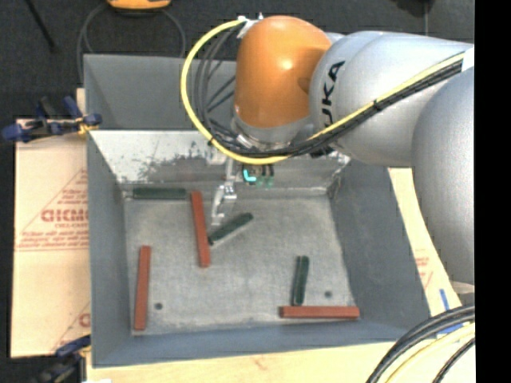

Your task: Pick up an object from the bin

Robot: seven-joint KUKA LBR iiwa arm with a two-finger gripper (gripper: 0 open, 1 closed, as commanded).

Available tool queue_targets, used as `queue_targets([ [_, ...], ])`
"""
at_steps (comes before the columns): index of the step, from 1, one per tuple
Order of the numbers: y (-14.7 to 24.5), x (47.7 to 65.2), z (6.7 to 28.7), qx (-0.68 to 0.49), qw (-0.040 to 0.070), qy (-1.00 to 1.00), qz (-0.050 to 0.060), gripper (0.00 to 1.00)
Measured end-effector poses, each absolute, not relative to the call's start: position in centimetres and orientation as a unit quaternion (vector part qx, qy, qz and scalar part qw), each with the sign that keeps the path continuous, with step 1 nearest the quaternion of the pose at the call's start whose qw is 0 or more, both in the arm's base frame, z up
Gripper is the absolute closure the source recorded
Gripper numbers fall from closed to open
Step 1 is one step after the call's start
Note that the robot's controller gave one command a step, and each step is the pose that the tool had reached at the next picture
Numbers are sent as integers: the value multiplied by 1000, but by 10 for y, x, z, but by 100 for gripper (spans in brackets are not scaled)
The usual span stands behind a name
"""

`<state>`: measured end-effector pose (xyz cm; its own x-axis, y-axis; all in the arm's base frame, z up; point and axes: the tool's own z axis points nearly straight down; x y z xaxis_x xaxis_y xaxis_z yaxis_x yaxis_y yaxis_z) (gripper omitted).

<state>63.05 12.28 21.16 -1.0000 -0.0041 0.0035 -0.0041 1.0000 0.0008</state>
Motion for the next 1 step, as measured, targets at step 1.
queue_targets([
  [1, 122, 632, 217, 1, -2, -1000, -1, 0],
])
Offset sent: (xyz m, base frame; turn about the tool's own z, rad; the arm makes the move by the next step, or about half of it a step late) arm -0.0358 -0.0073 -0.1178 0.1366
